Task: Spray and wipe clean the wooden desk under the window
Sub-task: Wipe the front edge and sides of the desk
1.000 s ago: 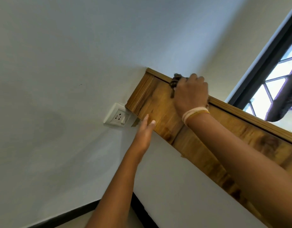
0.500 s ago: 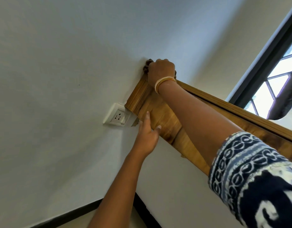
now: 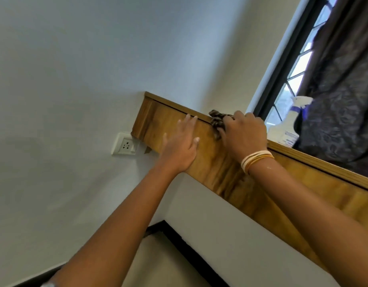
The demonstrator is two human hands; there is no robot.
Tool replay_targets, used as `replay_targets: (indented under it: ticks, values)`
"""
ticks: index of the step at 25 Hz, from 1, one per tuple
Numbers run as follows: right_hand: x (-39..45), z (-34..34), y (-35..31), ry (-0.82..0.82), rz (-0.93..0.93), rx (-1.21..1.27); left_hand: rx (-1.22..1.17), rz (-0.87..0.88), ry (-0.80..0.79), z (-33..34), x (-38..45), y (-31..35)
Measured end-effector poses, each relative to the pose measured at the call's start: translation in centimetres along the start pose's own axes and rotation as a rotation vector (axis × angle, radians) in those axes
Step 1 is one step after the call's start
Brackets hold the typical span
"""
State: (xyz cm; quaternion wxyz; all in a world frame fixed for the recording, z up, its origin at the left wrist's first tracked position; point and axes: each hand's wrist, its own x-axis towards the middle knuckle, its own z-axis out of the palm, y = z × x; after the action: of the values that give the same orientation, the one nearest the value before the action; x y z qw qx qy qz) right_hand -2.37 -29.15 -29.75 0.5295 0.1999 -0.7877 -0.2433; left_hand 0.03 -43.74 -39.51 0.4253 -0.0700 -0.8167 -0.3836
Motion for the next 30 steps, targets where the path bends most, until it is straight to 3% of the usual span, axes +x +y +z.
replay_targets:
  ticks: [8,21,30]
  values:
    - [-12.6,-5.2,11.4,0.033,0.156,0.024,0.231,0.400,-0.066,4.5,-2.1,11.5]
    - [-28.1,-10.5,24.0,0.165,0.341,-0.096,0.046,0.742,0.025,10.9,-6.2,24.5]
    - [-37.5,-12.9,31.7,0.300,0.541,-0.212,-0.047,0.899,-0.064,15.1,-9.0,34.4]
